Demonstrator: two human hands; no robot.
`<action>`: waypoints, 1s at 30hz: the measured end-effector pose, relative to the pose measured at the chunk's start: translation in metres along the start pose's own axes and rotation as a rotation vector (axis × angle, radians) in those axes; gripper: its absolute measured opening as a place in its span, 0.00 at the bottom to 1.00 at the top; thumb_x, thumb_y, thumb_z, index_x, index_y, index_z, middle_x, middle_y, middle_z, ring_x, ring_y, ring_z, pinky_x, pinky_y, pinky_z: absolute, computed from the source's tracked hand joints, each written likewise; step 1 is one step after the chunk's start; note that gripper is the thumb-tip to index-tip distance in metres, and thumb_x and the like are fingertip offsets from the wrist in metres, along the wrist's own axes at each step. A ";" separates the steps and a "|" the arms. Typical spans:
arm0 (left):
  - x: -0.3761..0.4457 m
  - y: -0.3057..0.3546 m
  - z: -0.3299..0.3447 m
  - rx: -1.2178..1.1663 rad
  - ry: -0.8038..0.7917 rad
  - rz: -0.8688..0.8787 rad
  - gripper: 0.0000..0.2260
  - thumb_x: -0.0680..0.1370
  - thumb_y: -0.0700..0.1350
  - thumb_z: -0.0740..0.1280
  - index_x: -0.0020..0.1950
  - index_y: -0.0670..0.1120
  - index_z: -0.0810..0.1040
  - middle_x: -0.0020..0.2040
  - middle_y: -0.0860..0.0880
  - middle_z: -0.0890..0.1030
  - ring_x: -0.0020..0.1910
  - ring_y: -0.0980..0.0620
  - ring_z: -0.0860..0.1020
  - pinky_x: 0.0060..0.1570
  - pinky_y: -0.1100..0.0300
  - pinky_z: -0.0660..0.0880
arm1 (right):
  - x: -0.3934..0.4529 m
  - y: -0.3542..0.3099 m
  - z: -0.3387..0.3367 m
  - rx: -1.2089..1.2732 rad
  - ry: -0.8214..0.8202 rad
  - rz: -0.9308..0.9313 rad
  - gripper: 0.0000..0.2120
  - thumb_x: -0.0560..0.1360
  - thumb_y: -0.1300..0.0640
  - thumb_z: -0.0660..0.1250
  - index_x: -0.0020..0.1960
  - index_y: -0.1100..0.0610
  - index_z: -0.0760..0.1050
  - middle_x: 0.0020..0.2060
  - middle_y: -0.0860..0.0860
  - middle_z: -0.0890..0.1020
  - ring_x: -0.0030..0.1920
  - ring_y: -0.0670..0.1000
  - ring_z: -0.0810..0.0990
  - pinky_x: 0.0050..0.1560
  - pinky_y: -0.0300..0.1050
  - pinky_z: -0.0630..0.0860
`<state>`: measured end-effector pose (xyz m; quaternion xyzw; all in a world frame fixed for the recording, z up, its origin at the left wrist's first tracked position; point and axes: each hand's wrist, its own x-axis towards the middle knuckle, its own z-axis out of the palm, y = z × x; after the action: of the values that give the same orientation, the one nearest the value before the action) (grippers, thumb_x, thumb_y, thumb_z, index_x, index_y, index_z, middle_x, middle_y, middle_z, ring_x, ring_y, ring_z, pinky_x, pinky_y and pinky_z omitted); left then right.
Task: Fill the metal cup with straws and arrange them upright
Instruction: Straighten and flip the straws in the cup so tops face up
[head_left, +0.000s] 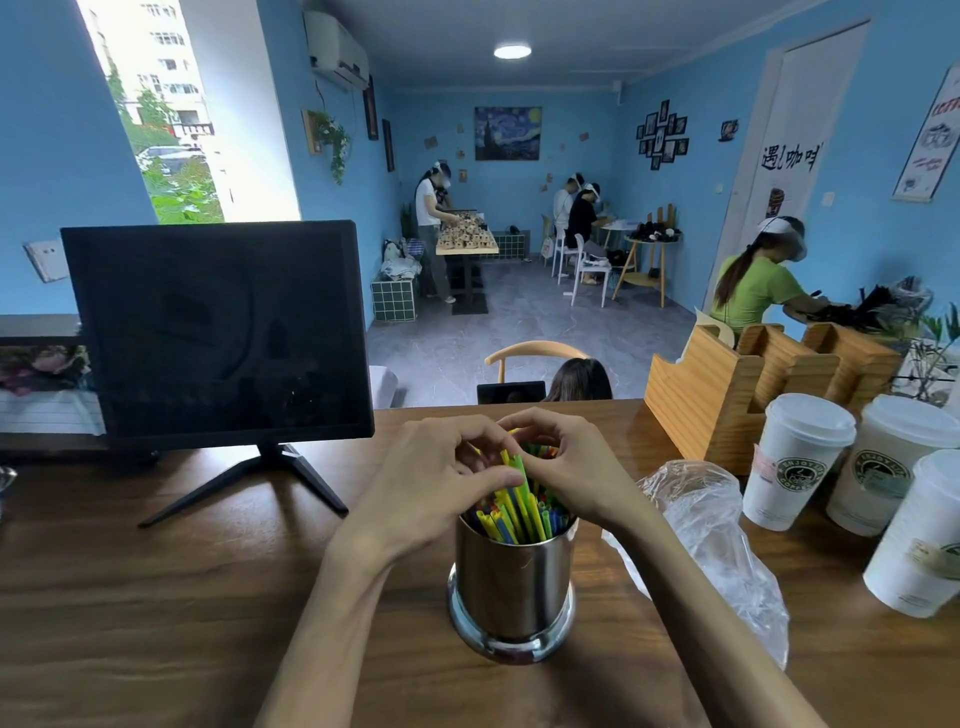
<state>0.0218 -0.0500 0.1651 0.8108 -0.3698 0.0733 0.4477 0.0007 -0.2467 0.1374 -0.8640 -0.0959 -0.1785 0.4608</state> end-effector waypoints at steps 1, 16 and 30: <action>0.001 -0.001 0.000 -0.003 -0.001 -0.008 0.07 0.71 0.49 0.80 0.44 0.59 0.84 0.36 0.60 0.82 0.35 0.61 0.80 0.39 0.60 0.80 | 0.000 0.000 0.000 -0.004 -0.002 -0.001 0.10 0.75 0.50 0.74 0.56 0.46 0.82 0.46 0.45 0.86 0.50 0.40 0.83 0.54 0.43 0.81; 0.029 0.006 -0.017 -0.134 -0.034 -0.020 0.08 0.73 0.41 0.78 0.45 0.54 0.85 0.41 0.54 0.86 0.44 0.55 0.84 0.48 0.60 0.80 | -0.019 -0.002 0.004 0.238 0.014 -0.060 0.27 0.79 0.31 0.55 0.69 0.46 0.74 0.59 0.44 0.83 0.62 0.46 0.80 0.64 0.53 0.76; 0.053 0.036 -0.077 -0.271 0.127 0.089 0.06 0.69 0.43 0.76 0.45 0.50 0.85 0.41 0.48 0.87 0.40 0.53 0.84 0.43 0.62 0.81 | -0.011 0.000 0.009 0.089 0.008 -0.045 0.12 0.74 0.44 0.75 0.50 0.51 0.85 0.47 0.47 0.85 0.53 0.45 0.82 0.57 0.49 0.77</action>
<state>0.0526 -0.0304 0.2581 0.7195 -0.3828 0.0937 0.5718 -0.0070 -0.2397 0.1286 -0.8396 -0.1212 -0.1880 0.4950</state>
